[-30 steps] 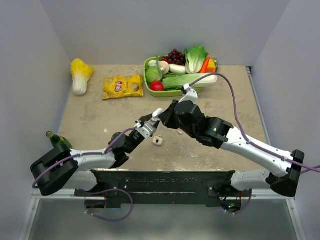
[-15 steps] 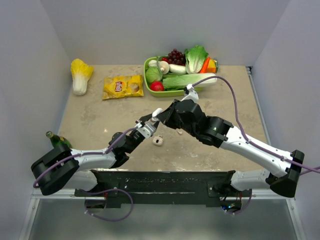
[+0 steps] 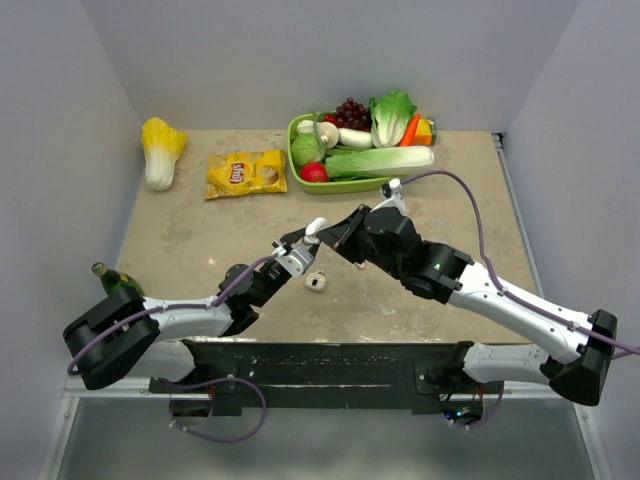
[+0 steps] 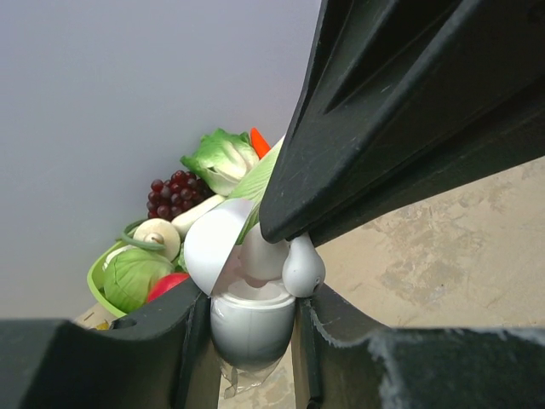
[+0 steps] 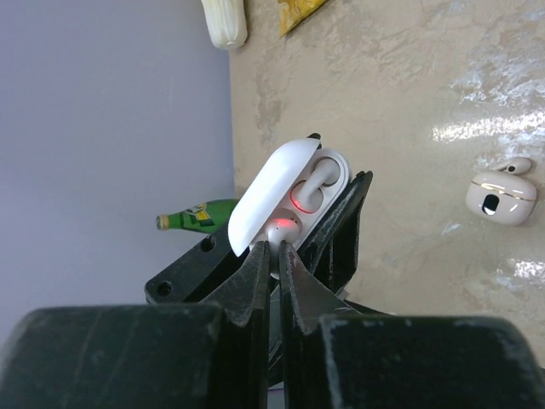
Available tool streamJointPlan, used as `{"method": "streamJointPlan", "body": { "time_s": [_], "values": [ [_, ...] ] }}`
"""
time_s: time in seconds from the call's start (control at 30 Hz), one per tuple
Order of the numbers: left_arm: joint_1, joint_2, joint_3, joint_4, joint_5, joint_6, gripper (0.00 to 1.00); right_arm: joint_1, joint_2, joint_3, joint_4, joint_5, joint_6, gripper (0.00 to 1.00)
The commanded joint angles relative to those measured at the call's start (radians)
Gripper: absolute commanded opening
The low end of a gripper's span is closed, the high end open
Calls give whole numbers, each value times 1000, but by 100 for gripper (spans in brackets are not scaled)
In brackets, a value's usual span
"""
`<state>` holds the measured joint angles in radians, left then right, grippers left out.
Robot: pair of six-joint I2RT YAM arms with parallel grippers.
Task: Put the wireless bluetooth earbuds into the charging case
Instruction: Place the earbud in the charging case.
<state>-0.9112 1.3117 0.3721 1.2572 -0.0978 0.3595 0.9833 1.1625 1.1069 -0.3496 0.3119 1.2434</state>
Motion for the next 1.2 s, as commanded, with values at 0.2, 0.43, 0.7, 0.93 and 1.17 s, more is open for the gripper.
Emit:
{"method": "streamJointPlan", "body": {
  "time_s": [0.2,0.43,0.7,0.93,1.17],
  "values": [
    [-8,0,33,640,35,12,0,0,-35,-61,112,-53,140,0],
    [-8,3,36,640,29,19,0,-3,-69,-104,150,-36,188,0],
    [-8,8,44,640,26,27,0,-5,-89,-143,173,-37,237,0],
    [-11,8,50,640,23,35,0,-5,-104,-186,205,-33,283,0],
    [-11,9,51,640,20,41,0,-5,-129,-226,193,0,323,0]
  ]
}}
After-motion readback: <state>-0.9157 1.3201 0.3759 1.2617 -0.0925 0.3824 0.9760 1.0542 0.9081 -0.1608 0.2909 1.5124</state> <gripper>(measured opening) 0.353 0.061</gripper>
